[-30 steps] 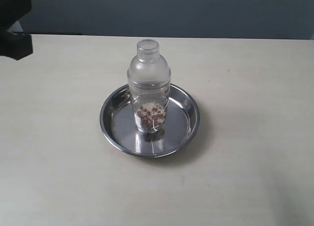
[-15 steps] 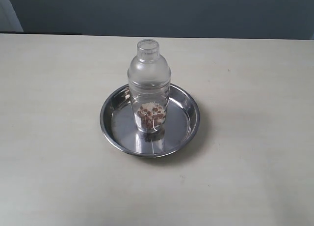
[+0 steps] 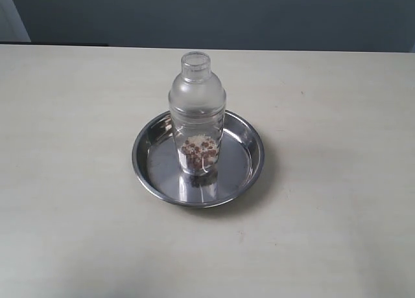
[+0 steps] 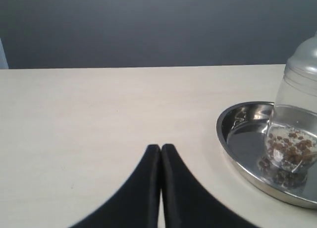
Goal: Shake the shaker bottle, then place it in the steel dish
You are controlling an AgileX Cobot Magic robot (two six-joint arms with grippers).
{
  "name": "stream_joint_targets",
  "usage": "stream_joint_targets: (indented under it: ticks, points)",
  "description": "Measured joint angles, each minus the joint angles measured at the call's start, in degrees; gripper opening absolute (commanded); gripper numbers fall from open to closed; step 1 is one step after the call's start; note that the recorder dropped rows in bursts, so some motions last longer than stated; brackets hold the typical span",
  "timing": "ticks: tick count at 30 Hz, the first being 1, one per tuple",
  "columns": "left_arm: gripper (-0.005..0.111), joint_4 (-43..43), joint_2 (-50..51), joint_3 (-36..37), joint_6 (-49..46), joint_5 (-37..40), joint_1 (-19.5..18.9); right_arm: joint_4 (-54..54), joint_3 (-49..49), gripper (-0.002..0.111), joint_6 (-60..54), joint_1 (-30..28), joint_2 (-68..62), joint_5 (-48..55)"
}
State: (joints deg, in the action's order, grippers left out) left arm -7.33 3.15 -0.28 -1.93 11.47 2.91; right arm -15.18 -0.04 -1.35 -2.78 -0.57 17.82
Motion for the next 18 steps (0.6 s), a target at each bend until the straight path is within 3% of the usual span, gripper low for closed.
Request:
stream_joint_targets:
  ticks: [18]
  points:
    - [0.0, -0.34, -1.13, 0.0, 0.29, 2.13, 0.0, 0.0, 0.0, -0.001, 0.0, 0.0, 0.0, 0.0]
